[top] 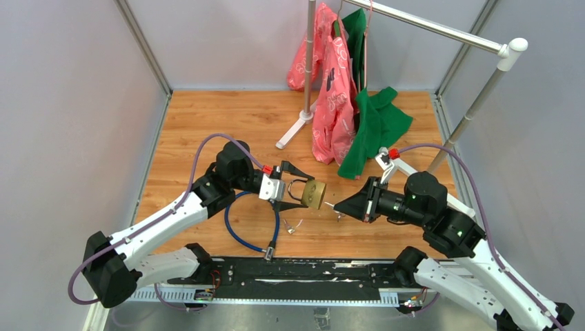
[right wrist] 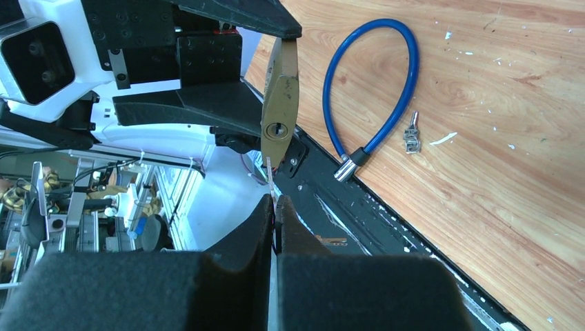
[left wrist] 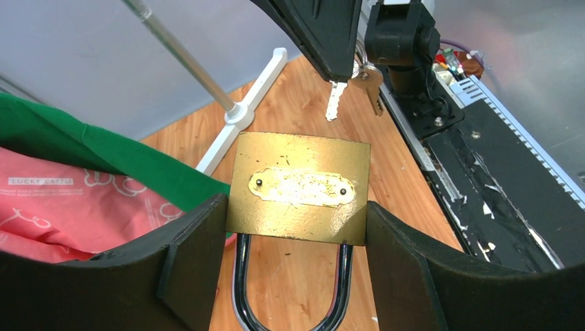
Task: Unlock with the key
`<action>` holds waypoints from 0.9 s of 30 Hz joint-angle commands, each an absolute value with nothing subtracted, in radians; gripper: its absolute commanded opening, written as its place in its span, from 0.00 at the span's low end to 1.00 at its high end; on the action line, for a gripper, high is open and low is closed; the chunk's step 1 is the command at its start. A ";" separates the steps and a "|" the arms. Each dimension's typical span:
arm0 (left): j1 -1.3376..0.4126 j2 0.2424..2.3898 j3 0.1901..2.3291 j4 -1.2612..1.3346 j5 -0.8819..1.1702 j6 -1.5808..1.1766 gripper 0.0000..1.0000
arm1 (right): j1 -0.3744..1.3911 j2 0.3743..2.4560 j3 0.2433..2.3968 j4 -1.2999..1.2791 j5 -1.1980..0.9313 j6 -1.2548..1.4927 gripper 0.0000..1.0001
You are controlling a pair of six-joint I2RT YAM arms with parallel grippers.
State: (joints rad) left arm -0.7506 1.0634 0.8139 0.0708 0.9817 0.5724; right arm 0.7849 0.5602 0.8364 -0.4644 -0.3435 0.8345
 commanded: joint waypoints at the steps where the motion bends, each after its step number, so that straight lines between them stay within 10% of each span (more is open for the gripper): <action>1: -0.759 1.044 0.868 0.165 0.987 0.580 0.00 | 0.775 0.571 0.833 -0.479 -0.326 0.818 0.00; 27: -0.761 1.037 0.857 0.164 1.000 0.568 0.00 | 0.774 0.592 0.816 -0.407 -0.301 0.816 0.00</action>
State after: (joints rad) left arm -0.7506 1.0630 0.8139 0.0738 0.9802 0.5678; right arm 0.7849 0.5926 0.8253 -0.4183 -0.3134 0.8272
